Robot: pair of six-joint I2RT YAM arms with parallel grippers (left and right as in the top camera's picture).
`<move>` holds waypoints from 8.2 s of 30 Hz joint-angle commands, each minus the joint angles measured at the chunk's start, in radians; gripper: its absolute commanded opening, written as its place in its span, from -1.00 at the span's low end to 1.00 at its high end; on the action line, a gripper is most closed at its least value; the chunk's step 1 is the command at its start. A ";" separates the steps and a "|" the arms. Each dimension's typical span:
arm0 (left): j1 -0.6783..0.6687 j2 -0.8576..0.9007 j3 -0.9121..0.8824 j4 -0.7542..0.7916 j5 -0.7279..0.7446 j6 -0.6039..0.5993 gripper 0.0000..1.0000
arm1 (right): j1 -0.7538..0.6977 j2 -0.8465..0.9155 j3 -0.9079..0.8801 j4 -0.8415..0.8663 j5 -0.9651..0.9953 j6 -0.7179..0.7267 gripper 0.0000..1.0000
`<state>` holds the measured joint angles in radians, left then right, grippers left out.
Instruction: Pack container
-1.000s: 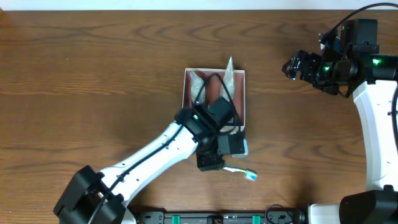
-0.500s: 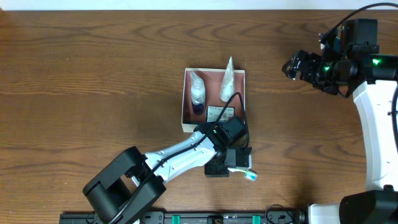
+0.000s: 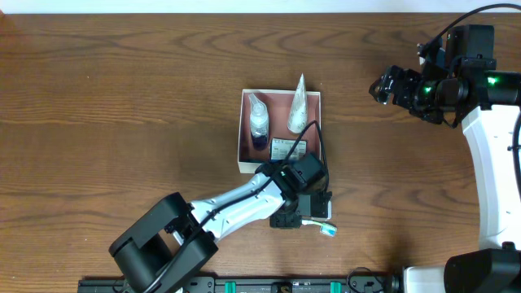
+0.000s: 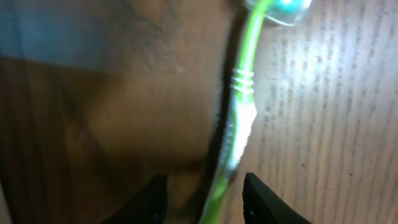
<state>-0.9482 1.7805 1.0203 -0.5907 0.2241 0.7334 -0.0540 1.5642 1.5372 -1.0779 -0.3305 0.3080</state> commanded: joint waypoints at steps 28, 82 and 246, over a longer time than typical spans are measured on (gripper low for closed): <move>-0.083 -0.153 0.079 -0.051 -0.237 -0.071 -0.82 | -0.005 -0.002 0.007 0.000 -0.010 0.013 0.98; 0.792 -0.571 0.091 0.074 -0.382 -0.721 0.96 | -0.005 -0.002 0.007 0.000 -0.010 0.013 0.98; 1.049 -1.717 -0.862 0.087 -0.250 -0.869 0.96 | 0.177 -1.559 -1.441 0.768 0.110 -0.436 0.98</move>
<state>0.1028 0.0921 0.1856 -0.5083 -0.0330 -0.1524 0.1204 0.0116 0.1009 -0.3126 -0.2276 -0.1387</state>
